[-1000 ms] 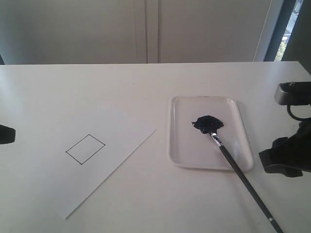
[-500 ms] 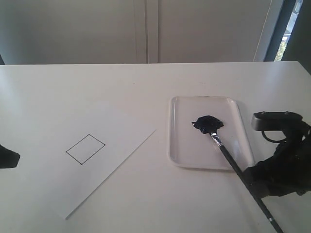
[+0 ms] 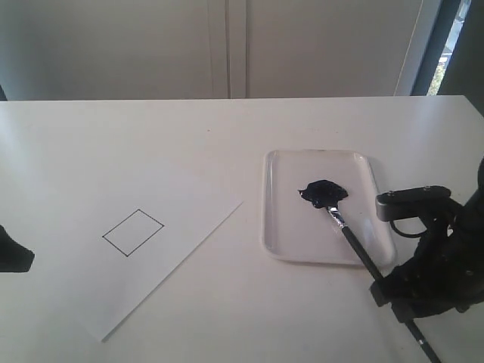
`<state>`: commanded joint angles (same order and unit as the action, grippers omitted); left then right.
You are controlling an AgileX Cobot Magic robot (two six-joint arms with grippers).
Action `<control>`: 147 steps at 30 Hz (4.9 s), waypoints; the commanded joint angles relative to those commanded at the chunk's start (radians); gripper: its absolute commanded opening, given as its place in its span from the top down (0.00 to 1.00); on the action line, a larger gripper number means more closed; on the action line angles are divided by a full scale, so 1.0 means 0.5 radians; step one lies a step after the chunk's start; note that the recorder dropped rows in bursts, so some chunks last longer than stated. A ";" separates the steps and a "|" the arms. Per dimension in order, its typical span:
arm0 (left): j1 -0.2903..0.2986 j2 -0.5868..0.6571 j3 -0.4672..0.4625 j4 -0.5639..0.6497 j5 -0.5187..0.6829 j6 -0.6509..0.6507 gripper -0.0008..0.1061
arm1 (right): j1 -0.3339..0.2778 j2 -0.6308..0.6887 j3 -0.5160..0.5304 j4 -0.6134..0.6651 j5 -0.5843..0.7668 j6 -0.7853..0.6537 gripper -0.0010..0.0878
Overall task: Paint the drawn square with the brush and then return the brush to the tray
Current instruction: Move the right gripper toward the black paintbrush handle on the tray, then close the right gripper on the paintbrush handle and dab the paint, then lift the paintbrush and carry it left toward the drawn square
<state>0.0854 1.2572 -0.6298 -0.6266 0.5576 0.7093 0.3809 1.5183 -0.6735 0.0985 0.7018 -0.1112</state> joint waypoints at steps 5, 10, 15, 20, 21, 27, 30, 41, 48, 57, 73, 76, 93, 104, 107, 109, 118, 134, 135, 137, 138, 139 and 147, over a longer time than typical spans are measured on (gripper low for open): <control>0.000 0.021 0.000 -0.042 -0.022 0.000 0.55 | 0.000 0.096 0.000 0.000 -0.046 0.000 0.51; 0.000 0.021 0.000 -0.047 -0.026 0.000 0.55 | 0.000 0.159 0.000 0.031 -0.104 0.000 0.64; 0.000 0.021 0.000 -0.047 -0.026 0.000 0.55 | 0.000 0.164 0.000 0.047 -0.117 -0.004 0.79; 0.000 0.021 0.000 -0.047 -0.026 0.000 0.55 | 0.000 0.164 0.000 0.047 -0.158 -0.018 0.95; 0.000 0.021 0.000 -0.051 -0.025 0.000 0.55 | 0.000 0.164 0.000 0.047 -0.166 -0.018 0.98; 0.000 0.021 0.000 -0.069 -0.025 0.000 0.55 | 0.000 0.164 -0.011 0.057 -0.172 -0.038 0.99; 0.000 0.021 0.000 -0.089 -0.025 0.004 0.55 | 0.000 0.164 -0.033 0.061 -0.150 -0.046 0.99; 0.000 0.021 0.000 -0.089 -0.018 0.009 0.55 | 0.000 0.178 -0.123 -0.015 -0.031 -0.032 0.99; 0.000 0.021 0.000 -0.089 -0.010 0.009 0.55 | 0.000 0.182 -0.128 -0.218 -0.008 0.173 0.99; 0.000 0.021 0.000 -0.104 -0.011 0.009 0.55 | 0.078 0.221 -0.195 -0.247 0.107 0.122 0.99; 0.000 0.021 0.000 -0.104 0.021 0.009 0.55 | 0.136 0.297 -0.221 -0.459 0.107 0.396 0.99; 0.000 0.021 0.000 -0.108 0.022 0.009 0.55 | 0.136 0.297 -0.221 -0.440 0.108 0.321 0.99; 0.000 0.021 0.000 -0.180 0.076 0.054 0.55 | 0.136 0.297 -0.289 -0.310 0.057 0.174 0.99; 0.000 0.021 0.000 -0.180 0.080 0.054 0.55 | 0.136 0.277 -0.289 -0.318 0.145 0.174 0.99; 0.000 0.021 0.000 -0.180 0.080 0.090 0.55 | 0.136 0.123 -0.289 -0.301 0.071 0.168 0.99; 0.000 0.021 0.000 -0.180 0.080 0.116 0.55 | 0.136 0.006 -0.289 -0.211 0.135 0.045 0.99; 0.000 0.021 0.000 -0.180 0.055 0.157 0.62 | 0.441 -0.166 -0.289 0.129 0.216 -0.368 0.99; 0.000 0.249 -0.039 -0.046 -0.099 0.207 0.73 | 0.754 -0.046 -0.611 0.077 0.328 -0.416 0.99; 0.000 0.257 -0.059 -0.046 -0.085 0.226 0.70 | 0.759 -0.035 -0.626 0.077 0.328 -0.416 0.99; -0.036 0.265 -0.104 -0.046 -0.083 0.268 0.59 | 0.773 0.000 -0.649 0.068 0.328 -0.416 0.99; -0.057 0.265 -0.120 -0.042 -0.089 0.289 0.54 | 0.773 0.006 -0.659 0.069 0.328 -0.416 0.99; -0.084 0.265 -0.145 -0.026 -0.111 0.343 0.51 | 0.773 0.022 -0.669 0.069 0.328 -0.416 0.99; -0.253 0.275 -0.211 0.277 -0.197 0.472 0.49 | 0.773 0.140 -0.731 0.057 0.366 -0.423 0.99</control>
<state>-0.0410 1.3948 -0.7355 -0.4882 0.4592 0.9453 0.7673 1.5885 -1.0391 0.1272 0.8846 -0.3229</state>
